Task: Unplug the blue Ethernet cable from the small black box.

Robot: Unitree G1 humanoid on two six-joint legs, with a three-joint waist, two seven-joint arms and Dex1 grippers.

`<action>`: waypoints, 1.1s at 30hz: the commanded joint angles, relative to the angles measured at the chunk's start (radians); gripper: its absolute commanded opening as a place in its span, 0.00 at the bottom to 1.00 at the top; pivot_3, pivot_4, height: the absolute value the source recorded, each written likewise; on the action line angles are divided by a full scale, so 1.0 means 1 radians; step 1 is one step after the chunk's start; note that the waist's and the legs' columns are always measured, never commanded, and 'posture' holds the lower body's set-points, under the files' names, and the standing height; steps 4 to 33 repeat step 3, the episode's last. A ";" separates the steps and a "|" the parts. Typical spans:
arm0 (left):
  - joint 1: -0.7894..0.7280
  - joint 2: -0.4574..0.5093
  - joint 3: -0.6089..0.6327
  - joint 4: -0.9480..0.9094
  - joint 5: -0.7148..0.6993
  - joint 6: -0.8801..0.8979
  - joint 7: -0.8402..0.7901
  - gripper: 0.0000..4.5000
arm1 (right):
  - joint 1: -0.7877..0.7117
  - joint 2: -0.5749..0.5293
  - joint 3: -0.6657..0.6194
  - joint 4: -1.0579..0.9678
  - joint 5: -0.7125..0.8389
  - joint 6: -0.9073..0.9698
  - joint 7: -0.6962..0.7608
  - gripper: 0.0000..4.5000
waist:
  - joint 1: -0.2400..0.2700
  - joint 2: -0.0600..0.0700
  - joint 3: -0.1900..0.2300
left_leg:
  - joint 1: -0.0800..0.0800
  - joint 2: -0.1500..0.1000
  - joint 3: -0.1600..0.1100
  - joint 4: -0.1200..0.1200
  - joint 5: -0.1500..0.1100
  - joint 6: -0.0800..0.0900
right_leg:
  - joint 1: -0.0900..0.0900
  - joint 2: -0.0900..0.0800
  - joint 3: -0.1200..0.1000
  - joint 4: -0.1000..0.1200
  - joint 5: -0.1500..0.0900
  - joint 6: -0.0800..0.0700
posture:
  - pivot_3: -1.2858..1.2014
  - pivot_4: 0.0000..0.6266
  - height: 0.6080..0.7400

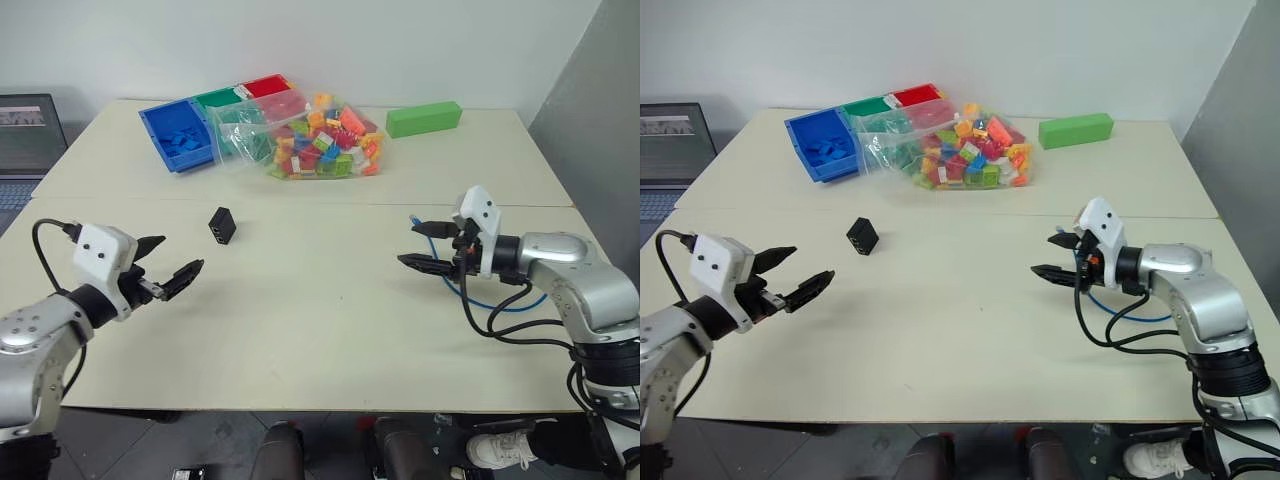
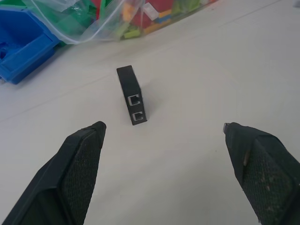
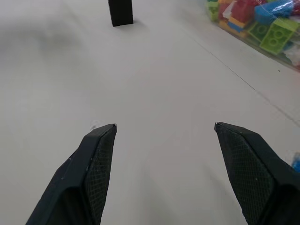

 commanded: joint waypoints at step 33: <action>-0.007 0.053 0.039 -0.035 -0.066 0.049 -0.095 0.95 | -0.011 -0.033 -0.044 0.010 0.026 -0.013 0.037 0.78 | 0.000 0.000 0.000 | 0.000 0.000 0.000 0.000 0.000 0.000 | 0.000 0.000 0.000 0.000 0.000 0.000 | 0.52 0.24 1.00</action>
